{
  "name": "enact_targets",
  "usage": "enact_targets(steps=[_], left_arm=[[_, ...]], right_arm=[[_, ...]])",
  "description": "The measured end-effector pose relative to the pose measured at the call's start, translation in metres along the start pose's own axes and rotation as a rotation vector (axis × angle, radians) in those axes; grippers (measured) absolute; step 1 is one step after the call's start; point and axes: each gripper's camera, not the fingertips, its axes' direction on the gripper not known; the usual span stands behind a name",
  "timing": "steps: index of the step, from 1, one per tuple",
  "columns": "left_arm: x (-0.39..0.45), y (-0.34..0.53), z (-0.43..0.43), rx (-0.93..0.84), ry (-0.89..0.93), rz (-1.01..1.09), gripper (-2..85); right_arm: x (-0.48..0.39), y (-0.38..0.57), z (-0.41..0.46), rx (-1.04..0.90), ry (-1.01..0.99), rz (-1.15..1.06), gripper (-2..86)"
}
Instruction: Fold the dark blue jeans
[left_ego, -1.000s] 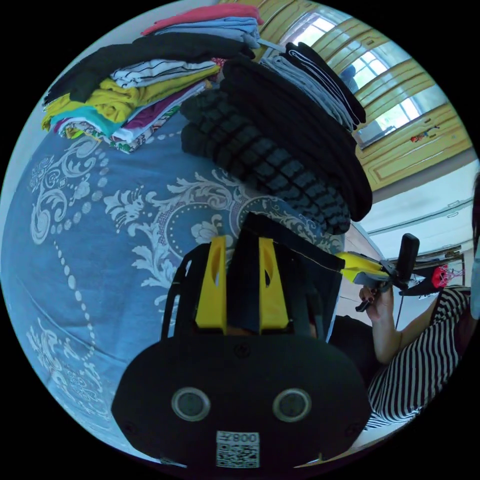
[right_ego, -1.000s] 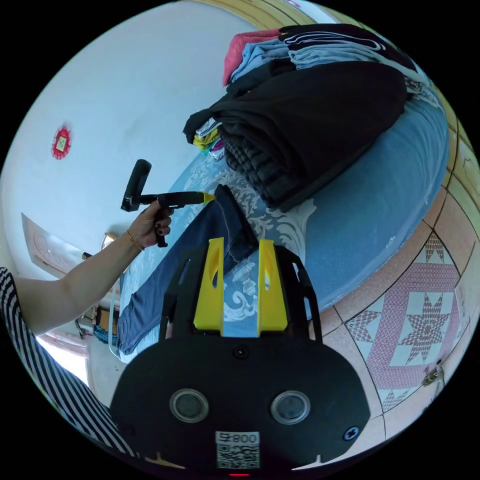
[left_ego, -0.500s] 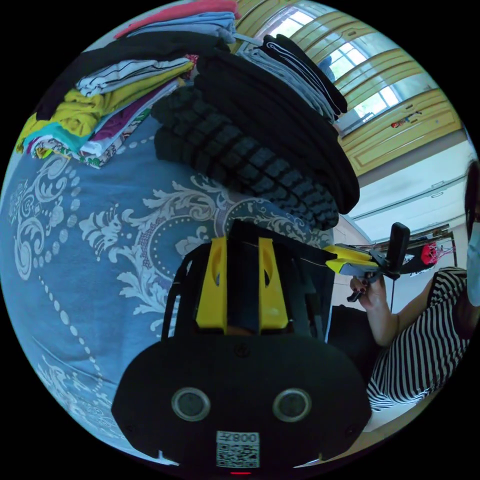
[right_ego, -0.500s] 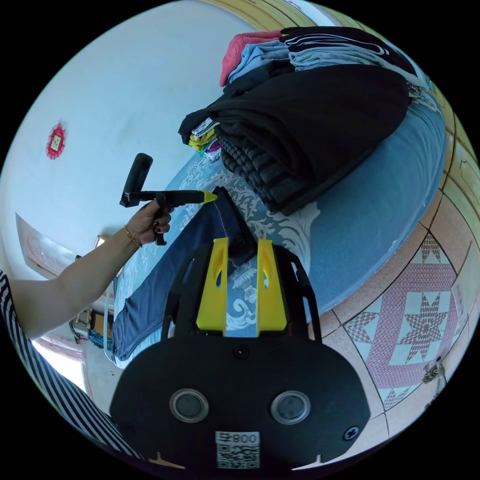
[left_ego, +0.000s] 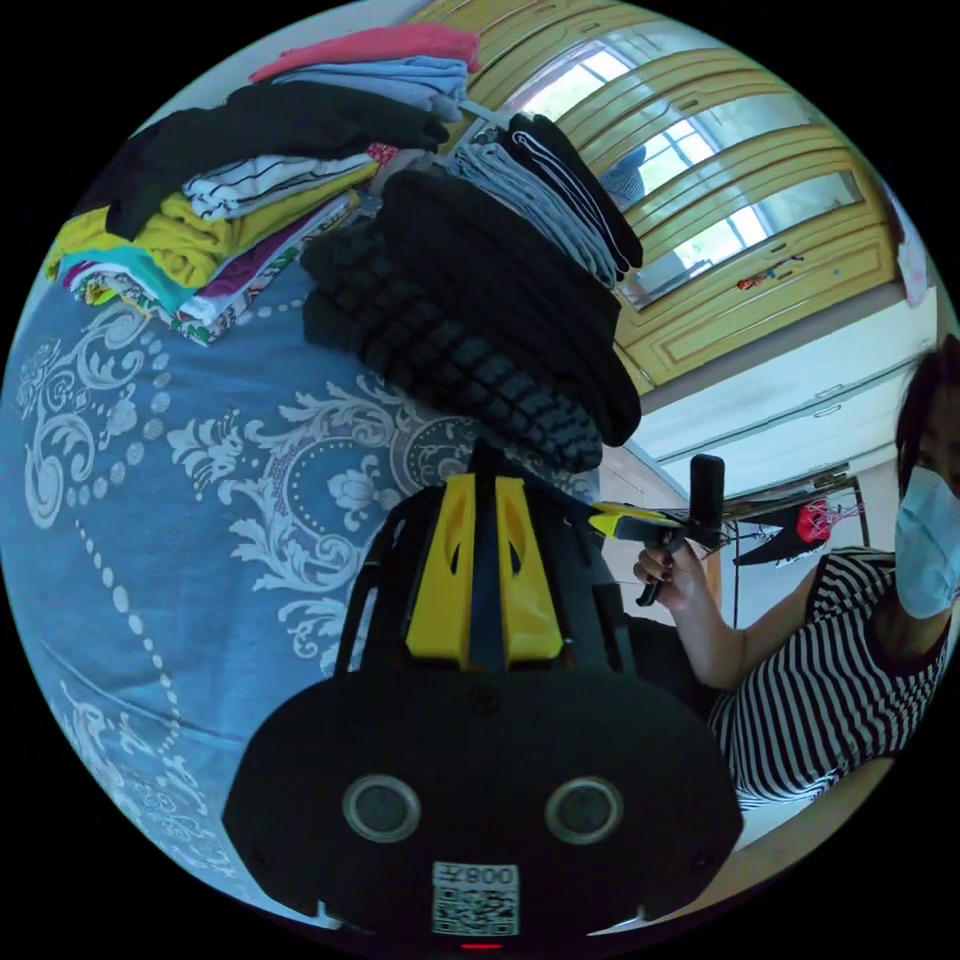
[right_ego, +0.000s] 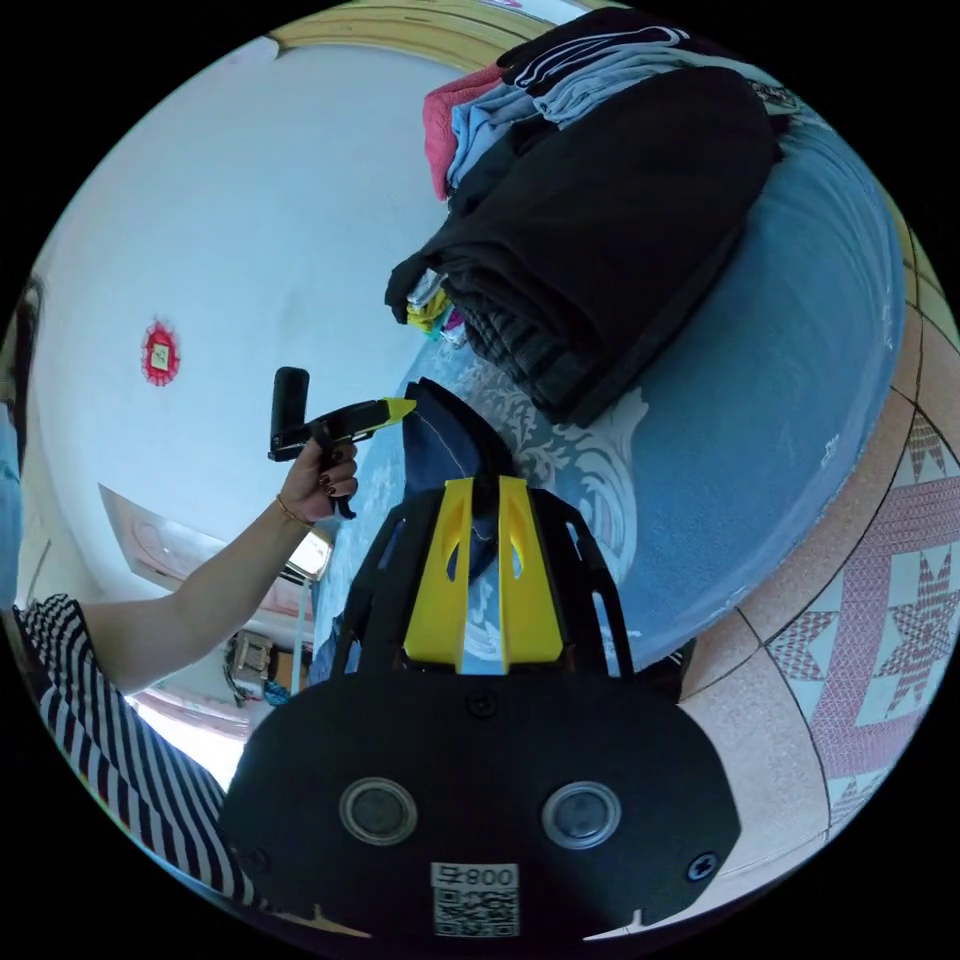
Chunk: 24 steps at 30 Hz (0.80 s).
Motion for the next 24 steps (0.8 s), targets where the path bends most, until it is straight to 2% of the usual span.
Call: enact_targets(steps=[6, 13, 18, 24], left_arm=[[0.043, 0.058, -0.089, 0.053, -0.024, 0.037, 1.8], [0.084, 0.152, -0.206, 0.148, -0.052, 0.039, 2.0], [0.110, 0.258, -0.314, 0.278, -0.068, 0.030, 2.3], [0.123, 0.402, -0.421, 0.388, -0.114, -0.058, 2.7]], right_arm=[[-0.042, 0.006, -0.014, 0.016, -0.117, -0.060, 4.5], [-0.150, 0.024, -0.013, -0.040, -0.268, -0.213, 4.2], [-0.246, 0.045, 0.008, -0.126, -0.352, -0.369, 4.1], [-0.360, 0.090, 0.073, -0.295, -0.429, -0.527, 4.1]])
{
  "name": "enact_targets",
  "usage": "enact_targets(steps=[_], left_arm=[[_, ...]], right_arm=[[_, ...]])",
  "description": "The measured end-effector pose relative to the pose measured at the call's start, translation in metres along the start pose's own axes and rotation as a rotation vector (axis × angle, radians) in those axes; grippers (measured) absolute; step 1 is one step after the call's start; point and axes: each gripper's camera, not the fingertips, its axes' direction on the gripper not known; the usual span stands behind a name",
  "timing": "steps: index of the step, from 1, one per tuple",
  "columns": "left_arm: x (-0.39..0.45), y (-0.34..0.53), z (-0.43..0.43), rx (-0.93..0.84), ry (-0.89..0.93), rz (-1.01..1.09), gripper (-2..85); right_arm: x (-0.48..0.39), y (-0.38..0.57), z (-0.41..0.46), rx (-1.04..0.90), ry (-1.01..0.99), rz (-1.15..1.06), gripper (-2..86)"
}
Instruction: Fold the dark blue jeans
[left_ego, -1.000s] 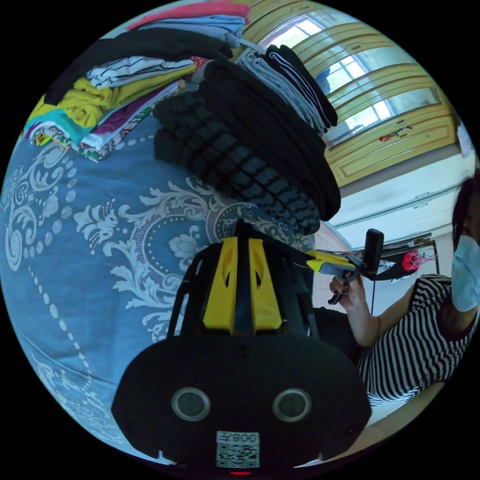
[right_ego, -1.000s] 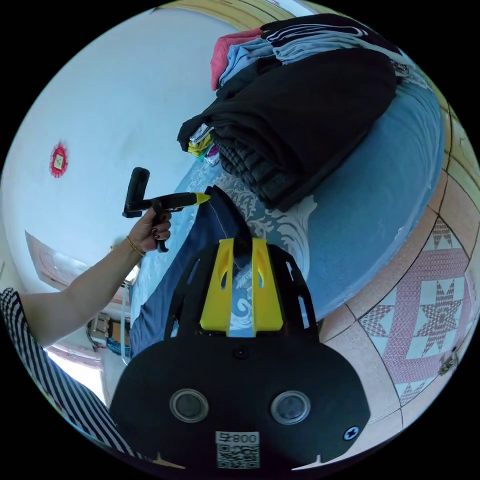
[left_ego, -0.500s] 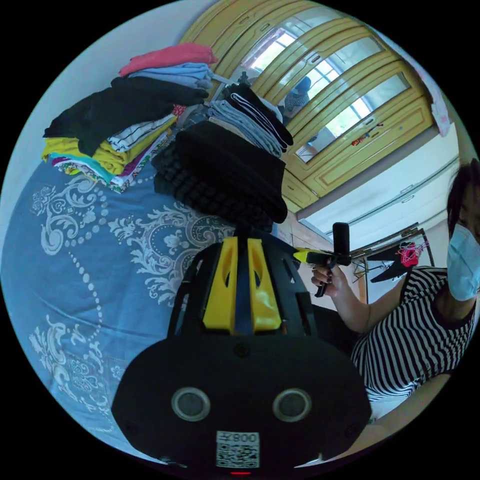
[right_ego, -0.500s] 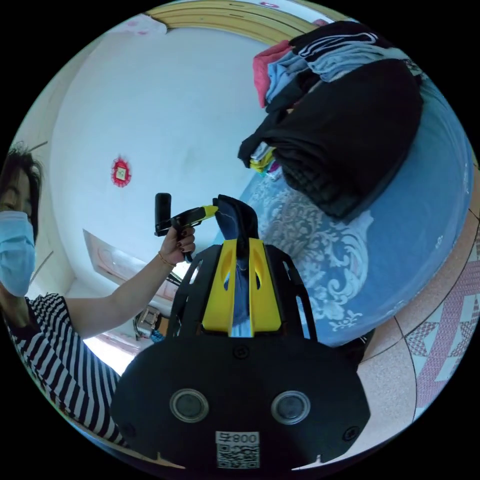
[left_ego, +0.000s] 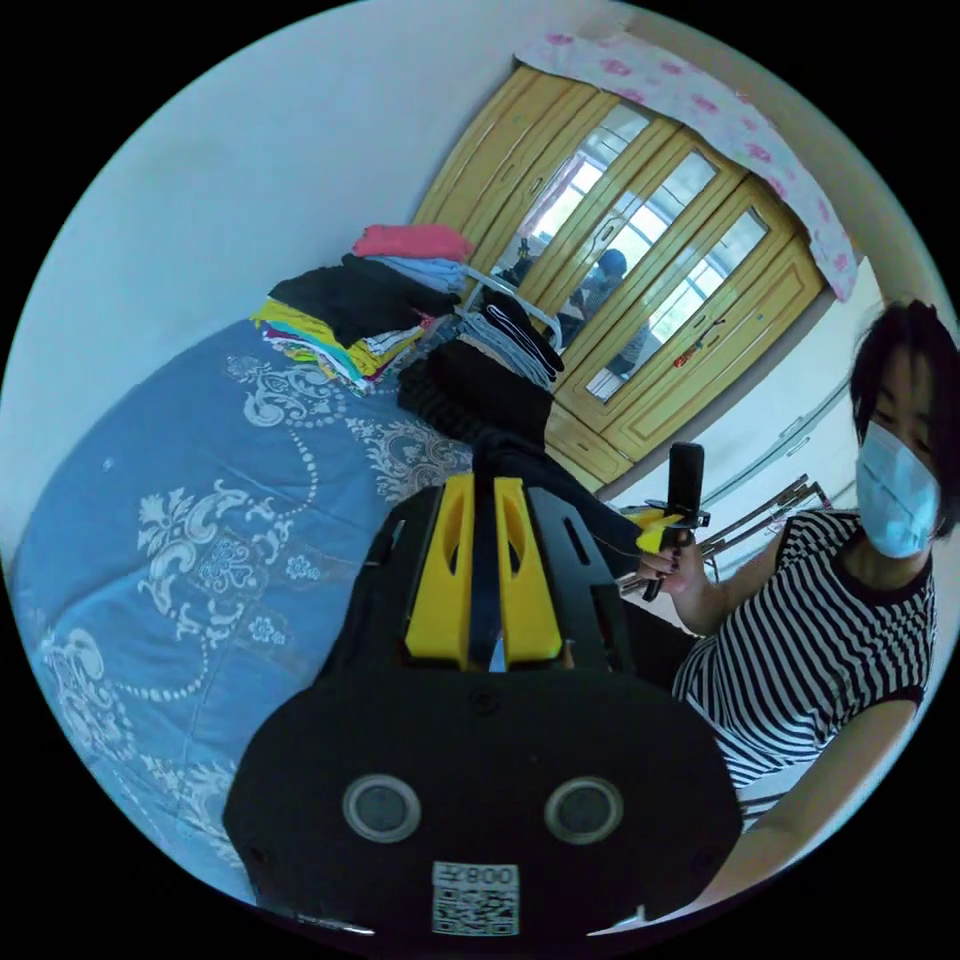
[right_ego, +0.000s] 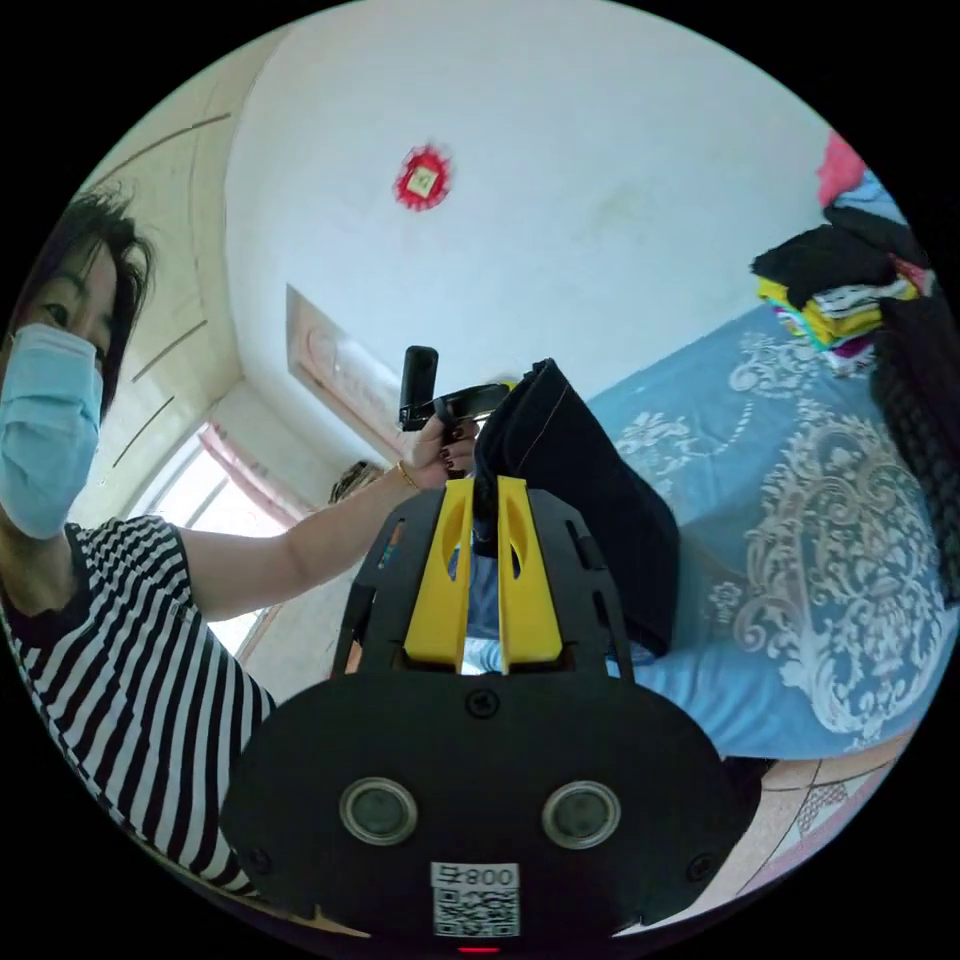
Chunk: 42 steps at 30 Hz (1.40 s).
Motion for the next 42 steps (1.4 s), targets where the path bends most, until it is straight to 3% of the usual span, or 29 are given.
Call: enact_targets(steps=[9, 20, 25, 31, 42], left_arm=[[-0.039, 0.163, -0.172, 0.039, -0.085, -0.221, 2.4], [-0.095, 0.332, -0.278, 0.043, -0.111, -0.539, 2.0], [-0.110, 0.405, -0.315, 0.025, -0.243, -0.797, 1.5], [-0.075, 0.463, -0.358, 0.206, -0.213, -0.849, 4.4], [-0.016, 0.483, -0.335, -0.065, -0.341, -0.787, 4.4]], right_arm=[[-0.060, -0.010, 0.193, -0.308, -0.082, -0.059, 4.3], [-0.067, 0.017, 0.396, -0.648, -0.067, -0.036, 4.4], [-0.059, 0.044, 0.466, -0.823, -0.015, -0.041, 4.7], [-0.056, 0.048, 0.489, -0.859, -0.188, 0.026, 5.7], [-0.071, 0.029, 0.488, -0.869, 0.052, -0.145, 6.7]])
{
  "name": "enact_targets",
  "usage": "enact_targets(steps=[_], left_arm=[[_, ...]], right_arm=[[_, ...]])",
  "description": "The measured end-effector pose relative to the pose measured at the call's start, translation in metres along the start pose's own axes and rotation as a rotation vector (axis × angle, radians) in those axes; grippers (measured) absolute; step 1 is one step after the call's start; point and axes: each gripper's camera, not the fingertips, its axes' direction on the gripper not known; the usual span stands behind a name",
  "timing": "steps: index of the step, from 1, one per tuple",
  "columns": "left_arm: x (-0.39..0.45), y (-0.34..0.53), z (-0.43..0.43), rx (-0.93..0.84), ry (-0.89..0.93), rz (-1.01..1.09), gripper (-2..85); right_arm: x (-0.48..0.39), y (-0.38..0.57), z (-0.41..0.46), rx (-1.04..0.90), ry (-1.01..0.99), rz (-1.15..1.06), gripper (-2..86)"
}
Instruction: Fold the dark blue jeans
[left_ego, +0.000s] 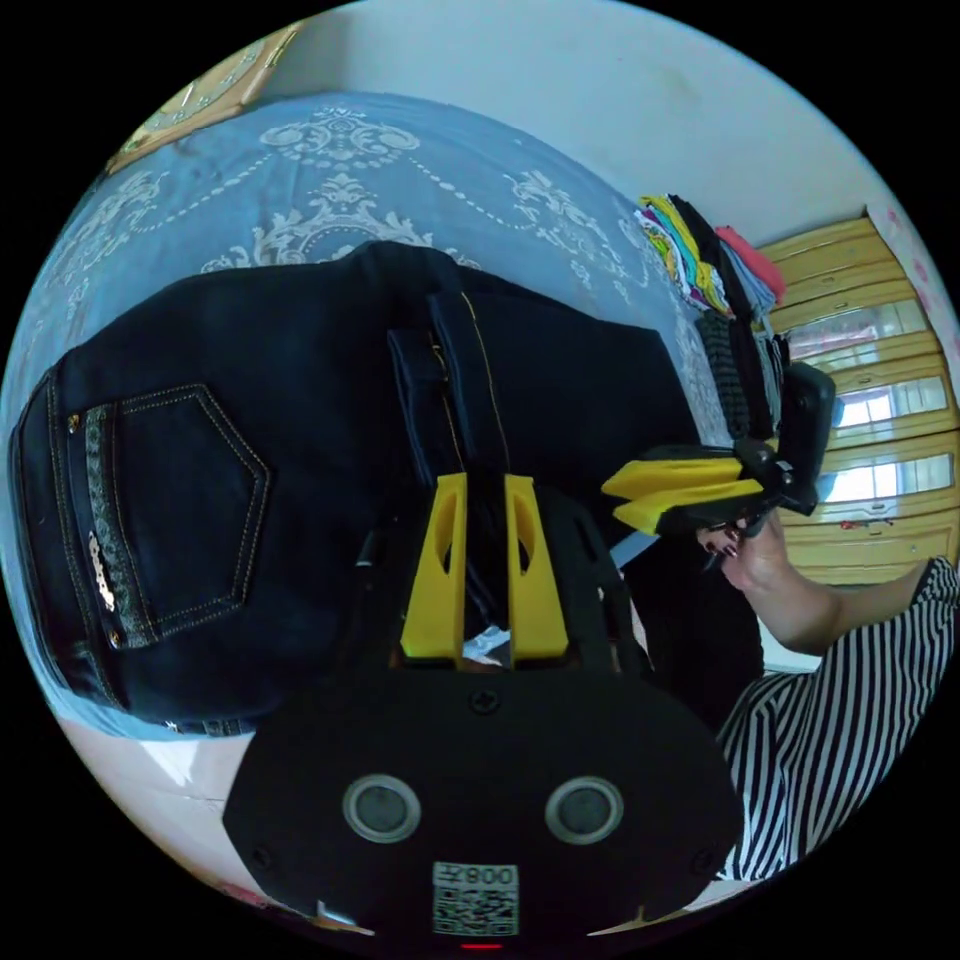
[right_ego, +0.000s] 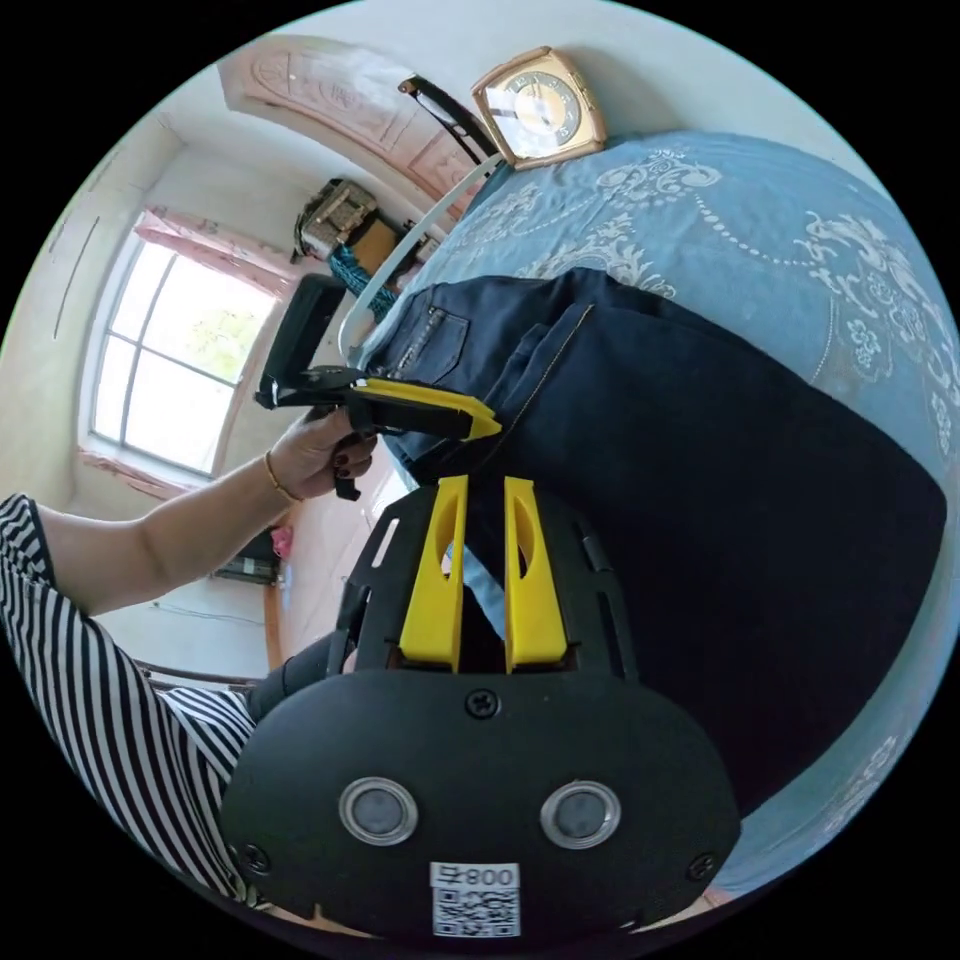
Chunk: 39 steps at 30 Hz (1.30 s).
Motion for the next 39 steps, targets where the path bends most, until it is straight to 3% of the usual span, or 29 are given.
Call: enact_targets(steps=[3, 7, 10, 15, 23, 28, 34, 39], left_arm=[[-0.001, 0.011, -0.012, 0.014, 0.023, -0.006, 2.8], [0.000, 0.034, -0.038, 0.101, 0.118, -0.015, 1.9], [0.002, 0.056, -0.043, 0.100, 0.066, -0.026, 1.6], [-0.010, 0.079, -0.019, 0.084, 0.093, -0.132, 1.3], [0.051, 0.098, -0.029, 0.244, -0.106, -0.052, 0.3], [0.076, 0.094, 0.026, 0.012, -0.166, 0.009, 0.2], [0.114, 0.104, 0.041, 0.097, -0.069, 0.045, 0.1], [0.182, 0.088, 0.088, 0.055, 0.047, 0.184, 0.1]], right_arm=[[-0.005, -0.007, 0.012, -0.061, 0.011, -0.009, 6.1], [-0.026, -0.003, -0.004, 0.007, -0.032, -0.064, 5.3], [-0.036, -0.001, -0.007, 0.034, 0.015, -0.097, 4.8], [-0.012, -0.004, 0.037, -0.112, 0.070, -0.023, 2.9], [0.004, 0.018, 0.023, -0.057, 0.005, 0.028, 0.5], [0.017, 0.081, -0.046, 0.087, 0.024, 0.085, 1.0], [0.067, 0.186, -0.119, 0.213, 0.223, 0.272, 5.5], [0.083, 0.203, -0.107, 0.152, 0.196, 0.182, 8.0]])
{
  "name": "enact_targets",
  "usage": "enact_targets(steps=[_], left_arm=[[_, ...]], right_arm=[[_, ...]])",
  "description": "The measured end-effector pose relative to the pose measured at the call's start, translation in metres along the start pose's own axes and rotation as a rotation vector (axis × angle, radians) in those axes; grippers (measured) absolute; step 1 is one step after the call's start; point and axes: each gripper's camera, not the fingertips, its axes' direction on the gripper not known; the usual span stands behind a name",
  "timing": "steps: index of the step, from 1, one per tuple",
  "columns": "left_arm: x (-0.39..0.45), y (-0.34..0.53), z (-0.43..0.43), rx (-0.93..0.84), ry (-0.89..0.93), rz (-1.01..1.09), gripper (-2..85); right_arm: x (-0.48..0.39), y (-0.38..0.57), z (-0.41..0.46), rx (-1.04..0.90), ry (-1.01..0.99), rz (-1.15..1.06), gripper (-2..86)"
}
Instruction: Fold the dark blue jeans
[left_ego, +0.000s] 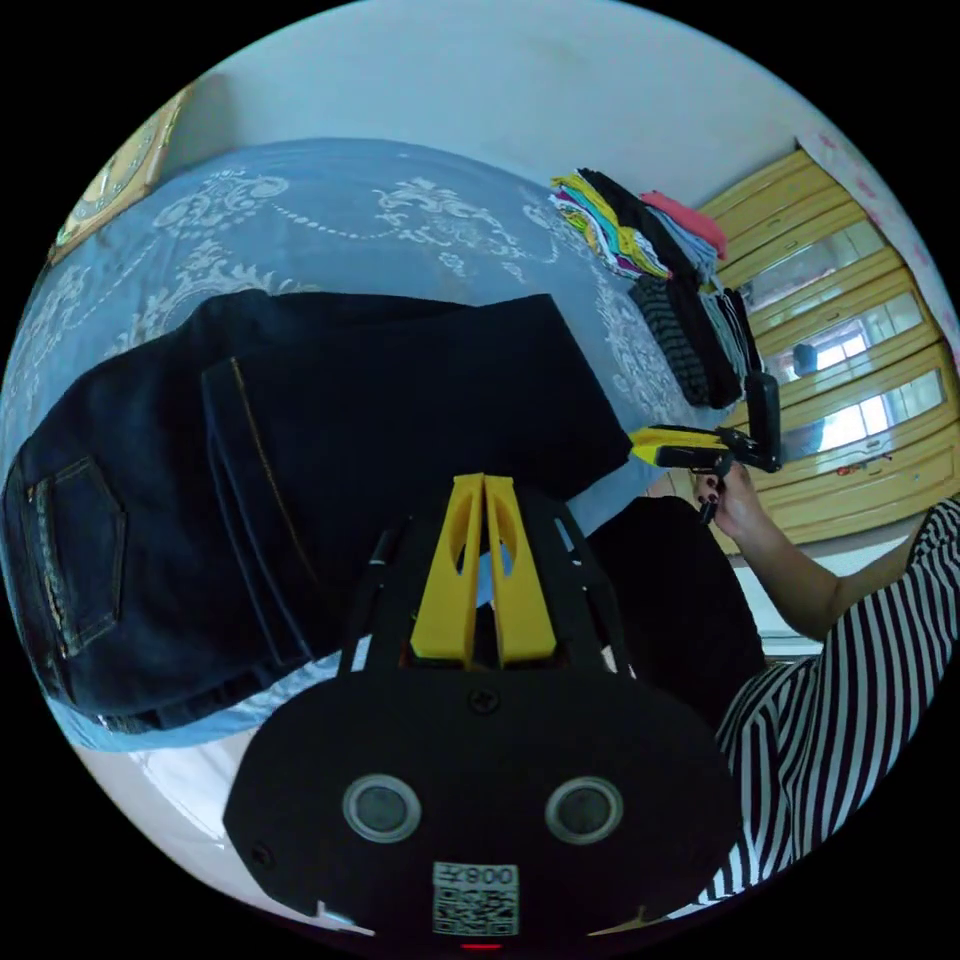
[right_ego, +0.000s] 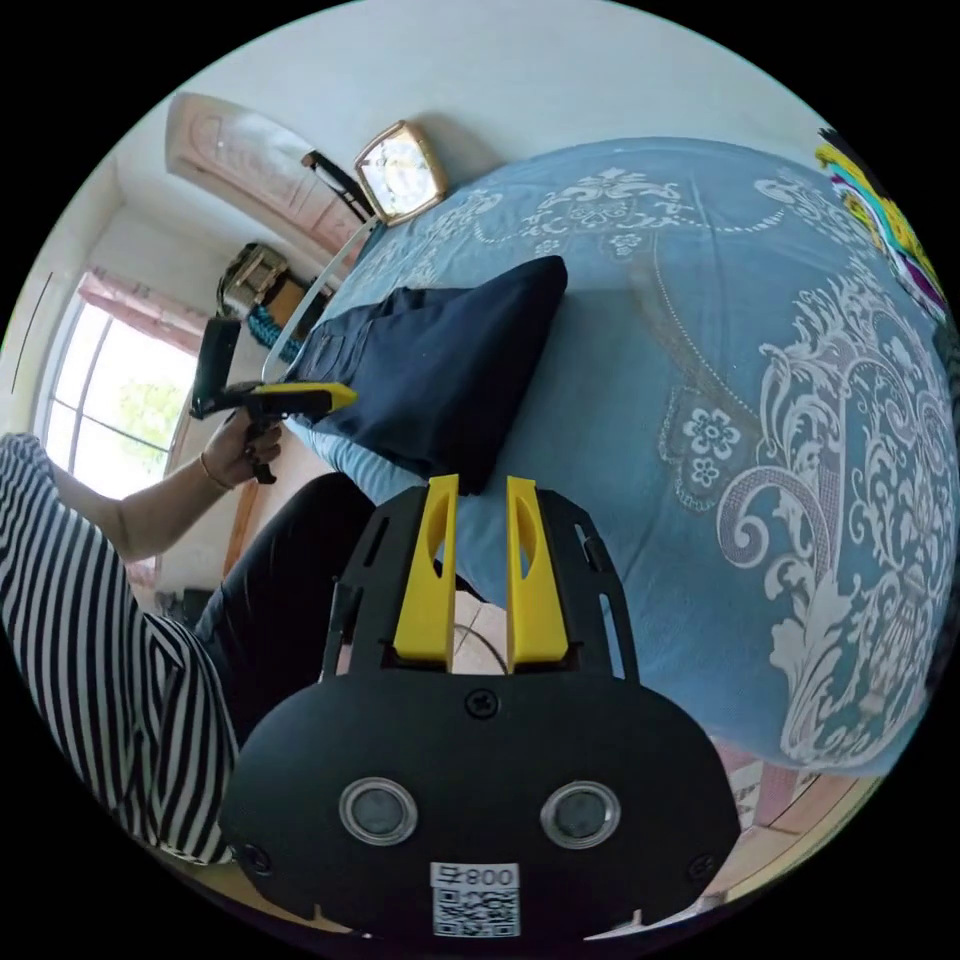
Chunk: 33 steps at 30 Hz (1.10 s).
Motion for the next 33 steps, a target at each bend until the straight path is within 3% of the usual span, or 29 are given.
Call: enact_targets(steps=[12, 15, 20, 26, 33], left_arm=[[0.122, -0.033, 0.094, -0.032, 0.063, 0.174, 0.0], [0.149, -0.034, 0.120, -0.087, 0.026, 0.212, 0.0], [0.179, -0.034, 0.156, -0.137, -0.032, 0.222, 0.1], [0.209, -0.034, 0.181, -0.139, -0.009, 0.191, 0.1], [0.261, -0.030, 0.197, -0.106, -0.087, 0.240, 0.1]], right_arm=[[-0.006, 0.029, 0.002, 0.047, -0.190, -0.164, 1.0], [-0.025, 0.043, 0.017, -0.001, 0.004, -0.175, 0.8], [0.005, 0.061, -0.006, 0.138, 0.053, -0.087, 3.8], [0.027, 0.046, 0.028, 0.010, -0.045, -0.157, 7.3], [0.001, 0.044, 0.023, 0.027, 0.100, -0.206, 3.5]])
